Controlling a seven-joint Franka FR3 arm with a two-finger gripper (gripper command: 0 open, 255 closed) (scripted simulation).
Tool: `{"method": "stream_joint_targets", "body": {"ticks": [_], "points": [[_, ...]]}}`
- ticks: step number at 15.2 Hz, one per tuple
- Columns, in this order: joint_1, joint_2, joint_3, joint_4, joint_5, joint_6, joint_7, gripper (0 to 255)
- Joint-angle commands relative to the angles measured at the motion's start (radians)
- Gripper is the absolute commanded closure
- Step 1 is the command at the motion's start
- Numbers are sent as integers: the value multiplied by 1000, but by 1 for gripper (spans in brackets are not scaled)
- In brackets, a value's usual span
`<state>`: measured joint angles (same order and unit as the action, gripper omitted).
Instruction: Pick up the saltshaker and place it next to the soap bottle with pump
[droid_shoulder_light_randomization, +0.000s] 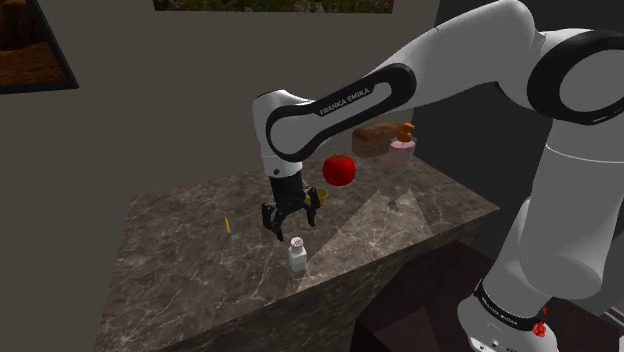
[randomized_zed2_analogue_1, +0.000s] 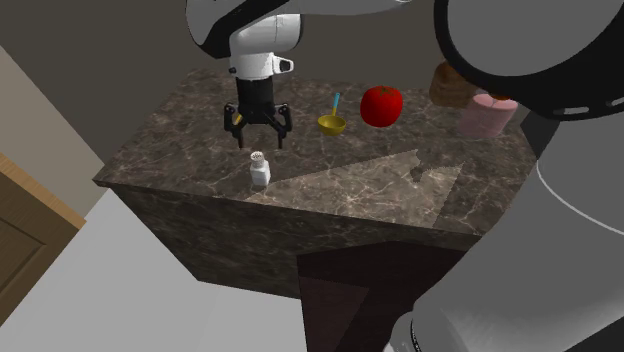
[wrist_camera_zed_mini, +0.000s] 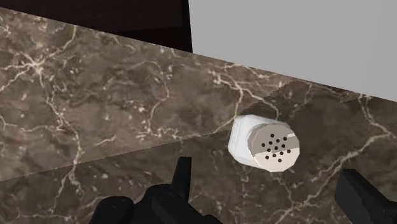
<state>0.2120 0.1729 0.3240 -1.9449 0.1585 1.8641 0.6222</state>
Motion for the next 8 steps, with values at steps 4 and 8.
{"method": "stream_joint_targets", "body": {"ticks": [4, 8], "points": [[13, 43, 5, -12, -5, 53, 12, 0], [17, 52, 7, -49, -5, 100, 12, 0]]}}
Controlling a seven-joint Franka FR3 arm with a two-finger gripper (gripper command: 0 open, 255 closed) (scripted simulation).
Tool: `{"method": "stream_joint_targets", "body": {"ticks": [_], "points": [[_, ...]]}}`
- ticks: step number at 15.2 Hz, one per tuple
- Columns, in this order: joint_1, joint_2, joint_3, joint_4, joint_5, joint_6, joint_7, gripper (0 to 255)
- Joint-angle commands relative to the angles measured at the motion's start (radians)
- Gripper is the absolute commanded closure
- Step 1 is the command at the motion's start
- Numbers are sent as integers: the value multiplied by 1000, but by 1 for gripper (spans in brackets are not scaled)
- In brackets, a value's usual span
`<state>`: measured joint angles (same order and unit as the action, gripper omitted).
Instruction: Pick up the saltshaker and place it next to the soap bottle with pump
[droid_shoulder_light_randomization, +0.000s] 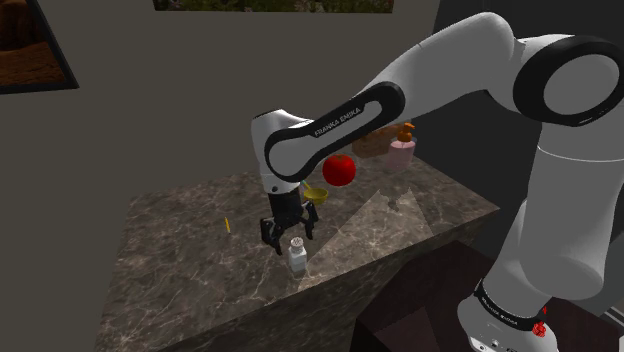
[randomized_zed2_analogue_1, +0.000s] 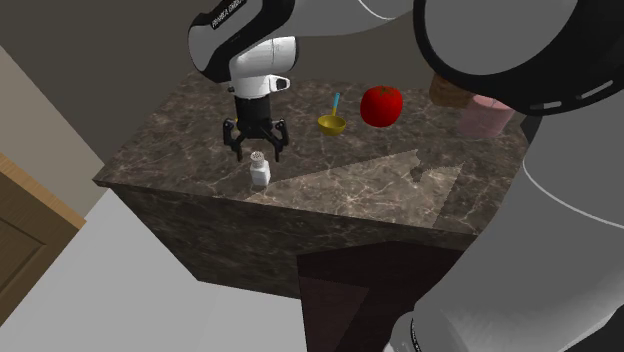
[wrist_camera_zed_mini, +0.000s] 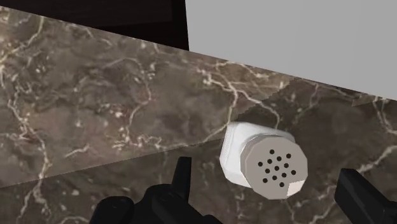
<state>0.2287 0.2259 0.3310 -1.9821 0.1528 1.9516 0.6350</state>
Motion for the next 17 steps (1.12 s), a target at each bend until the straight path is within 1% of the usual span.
{"method": "stream_joint_targets", "body": {"ticks": [1, 7, 8, 17], "points": [[0, -1, 0, -12, 1, 12, -1, 0], [0, -1, 0, -12, 1, 12, -1, 0], [0, -1, 0, -12, 1, 12, -1, 255], [0, -1, 0, -12, 1, 12, -1, 255]]}}
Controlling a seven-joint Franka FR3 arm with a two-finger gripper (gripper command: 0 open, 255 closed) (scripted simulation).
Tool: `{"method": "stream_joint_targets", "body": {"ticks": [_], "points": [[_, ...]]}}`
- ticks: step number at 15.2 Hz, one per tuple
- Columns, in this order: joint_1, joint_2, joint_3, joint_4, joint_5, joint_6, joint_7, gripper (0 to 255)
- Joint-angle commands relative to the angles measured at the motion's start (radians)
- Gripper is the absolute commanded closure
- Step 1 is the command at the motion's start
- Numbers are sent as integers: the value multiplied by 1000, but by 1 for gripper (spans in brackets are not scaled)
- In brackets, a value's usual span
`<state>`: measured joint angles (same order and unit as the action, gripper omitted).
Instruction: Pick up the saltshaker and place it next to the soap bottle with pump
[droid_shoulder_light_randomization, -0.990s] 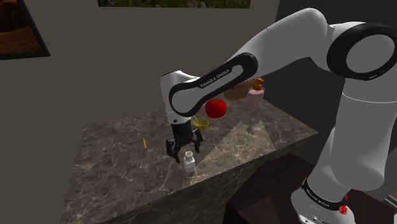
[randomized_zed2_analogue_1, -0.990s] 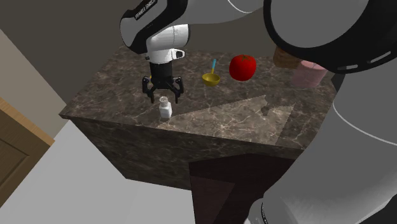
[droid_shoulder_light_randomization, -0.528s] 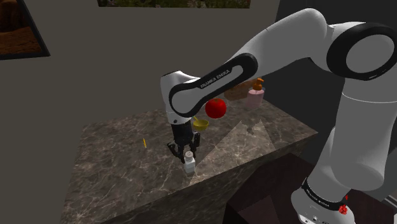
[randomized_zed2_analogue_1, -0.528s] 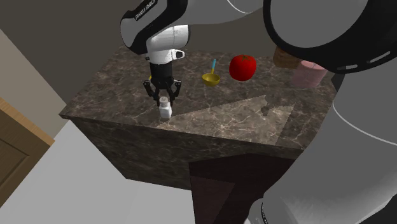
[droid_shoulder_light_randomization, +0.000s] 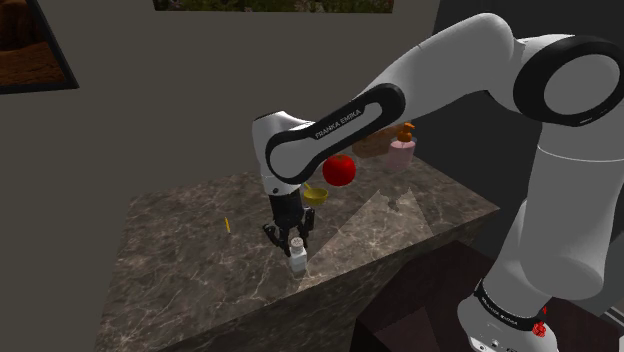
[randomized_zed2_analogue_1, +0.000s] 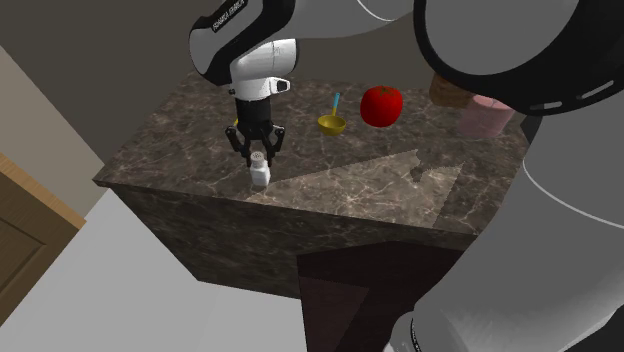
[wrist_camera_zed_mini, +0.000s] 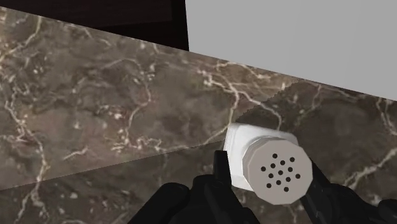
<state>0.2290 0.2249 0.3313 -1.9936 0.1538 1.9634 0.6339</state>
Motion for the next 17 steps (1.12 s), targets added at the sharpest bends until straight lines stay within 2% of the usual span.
{"method": "stream_joint_targets", "body": {"ticks": [1, 17], "points": [[-1, -6, 0, 5, 2, -12, 1, 255], [-10, -91, 3, 121, 19, -208, 18, 255]]}}
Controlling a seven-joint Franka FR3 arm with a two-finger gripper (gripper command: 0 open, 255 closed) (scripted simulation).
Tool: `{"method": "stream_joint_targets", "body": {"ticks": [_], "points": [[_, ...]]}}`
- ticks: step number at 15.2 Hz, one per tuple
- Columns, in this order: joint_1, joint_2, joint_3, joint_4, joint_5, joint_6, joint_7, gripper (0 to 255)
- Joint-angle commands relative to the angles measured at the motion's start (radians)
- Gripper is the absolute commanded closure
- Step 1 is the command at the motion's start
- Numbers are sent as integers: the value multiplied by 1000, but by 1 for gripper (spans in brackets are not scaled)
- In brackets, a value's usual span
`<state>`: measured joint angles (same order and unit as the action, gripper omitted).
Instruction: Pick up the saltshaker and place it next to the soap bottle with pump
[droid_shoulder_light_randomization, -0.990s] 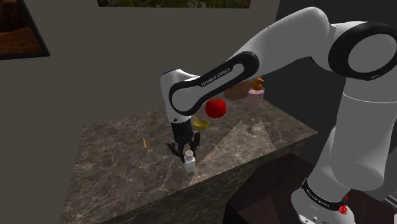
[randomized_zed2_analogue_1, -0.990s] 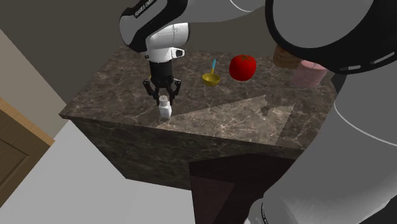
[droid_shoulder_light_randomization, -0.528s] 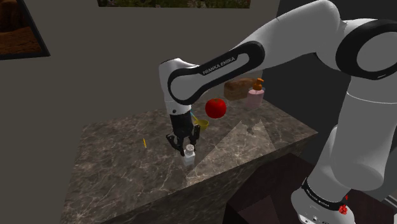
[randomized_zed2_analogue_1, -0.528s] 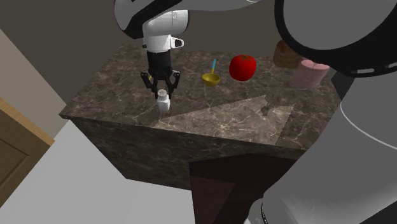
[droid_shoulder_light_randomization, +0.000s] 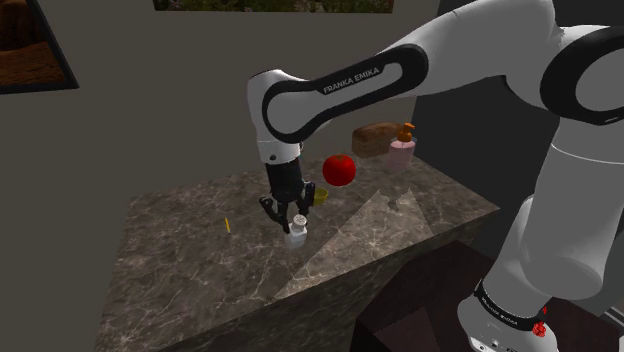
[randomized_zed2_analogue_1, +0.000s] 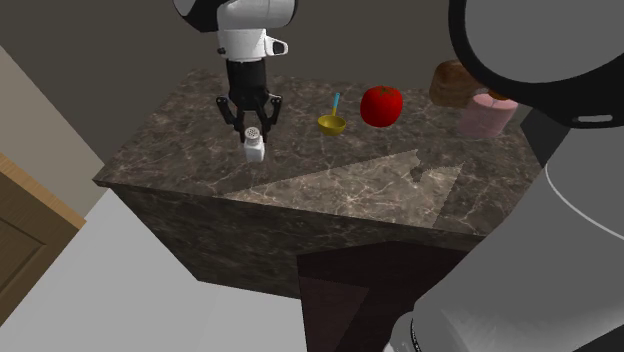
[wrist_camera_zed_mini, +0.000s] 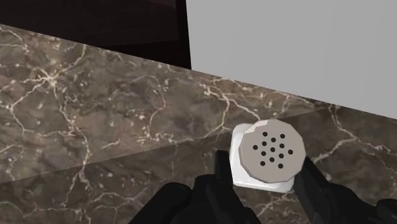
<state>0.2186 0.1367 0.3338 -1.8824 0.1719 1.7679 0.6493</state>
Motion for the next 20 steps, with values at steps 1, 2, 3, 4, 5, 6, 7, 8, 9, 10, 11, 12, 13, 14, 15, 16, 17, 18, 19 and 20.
{"method": "stream_joint_targets", "body": {"ticks": [1, 2, 3, 4, 5, 6, 7, 8, 9, 10, 11, 12, 13, 14, 15, 16, 17, 18, 19, 20], "points": [[0, -7, 0, 19, 1, -25, 4, 255], [-1, -10, 0, 28, 2, -38, 5, 255], [-1, -13, 0, 38, 3, -51, 7, 255], [-2, -16, 0, 48, 3, -63, 8, 255], [-2, -19, 0, 58, 4, -76, 10, 255], [-2, -21, 0, 68, 4, -89, 12, 255], [-3, -24, 0, 79, 5, -101, 13, 255], [-3, -26, 0, 90, 5, -114, 15, 255], [-3, -28, 0, 101, 5, -127, 17, 255], [-4, -30, 0, 112, 6, -140, 19, 255], [-4, -31, 0, 124, 6, -153, 21, 255], [-4, -32, 0, 136, 6, -165, 23, 255], [-4, -33, 0, 148, 6, -178, 25, 255], [-4, -34, 0, 160, 7, -191, 27, 255], [-5, -35, 0, 173, 7, -204, 29, 255], [-5, -35, 0, 186, 7, -217, 31, 255], [-5, -35, 0, 199, 7, -231, 34, 255], [-5, -35, 0, 213, 7, -244, 36, 255], [-5, -35, 0, 226, 7, -257, 38, 255], [-5, -34, 0, 241, 7, -270, 41, 255]]}}
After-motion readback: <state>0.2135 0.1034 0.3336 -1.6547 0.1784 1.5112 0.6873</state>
